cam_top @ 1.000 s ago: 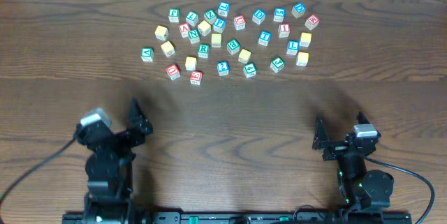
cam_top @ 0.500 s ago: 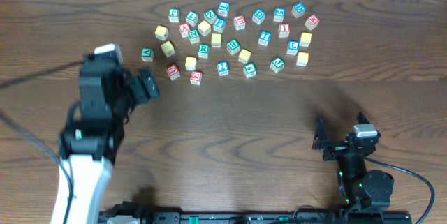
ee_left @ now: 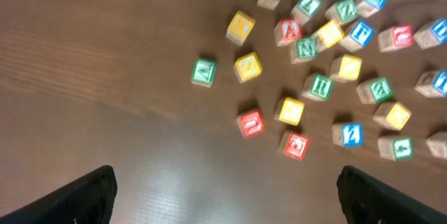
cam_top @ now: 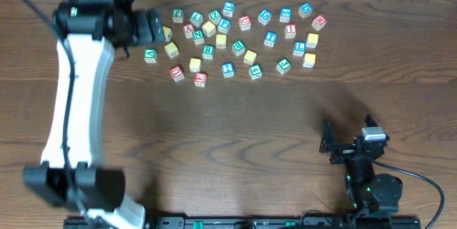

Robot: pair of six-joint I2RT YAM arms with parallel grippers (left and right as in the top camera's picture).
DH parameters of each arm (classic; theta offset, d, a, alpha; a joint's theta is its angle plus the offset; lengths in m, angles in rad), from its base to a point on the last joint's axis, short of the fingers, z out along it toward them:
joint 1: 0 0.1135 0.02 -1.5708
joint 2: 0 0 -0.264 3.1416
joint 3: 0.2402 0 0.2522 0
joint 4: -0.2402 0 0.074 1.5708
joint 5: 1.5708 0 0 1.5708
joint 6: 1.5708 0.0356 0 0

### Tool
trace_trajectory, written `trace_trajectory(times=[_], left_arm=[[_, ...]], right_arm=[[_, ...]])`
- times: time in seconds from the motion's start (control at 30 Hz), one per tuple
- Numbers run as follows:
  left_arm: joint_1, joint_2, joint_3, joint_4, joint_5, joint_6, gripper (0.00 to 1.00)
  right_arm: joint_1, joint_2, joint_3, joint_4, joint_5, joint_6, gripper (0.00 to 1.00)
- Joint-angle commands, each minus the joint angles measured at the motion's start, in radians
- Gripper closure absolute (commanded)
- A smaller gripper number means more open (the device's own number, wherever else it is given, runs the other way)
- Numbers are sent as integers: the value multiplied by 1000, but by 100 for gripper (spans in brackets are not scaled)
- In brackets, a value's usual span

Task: Spell out ROBOT
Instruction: 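Reach the left gripper over the block pile toward the green R block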

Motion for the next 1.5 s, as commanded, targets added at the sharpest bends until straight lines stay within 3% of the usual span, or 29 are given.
trace_trajectory(times=[0.0, 0.4, 0.57, 0.97, 1.47], left_arm=[[-22, 95, 138, -21, 61, 50, 1], [-34, 130, 132, 53, 60, 50, 0], [-62, 179, 132, 50, 60, 50, 6], [-127, 309, 132, 55, 60, 35, 6], [-230, 520, 131, 235, 5, 27, 14]], right_arm=[[4, -6, -2, -3, 1, -15, 1], [4, -6, -2, -3, 1, -15, 1], [4, -6, -2, -3, 1, -15, 1], [4, -6, -2, -3, 1, -15, 1], [4, -6, -2, -3, 1, -15, 1]])
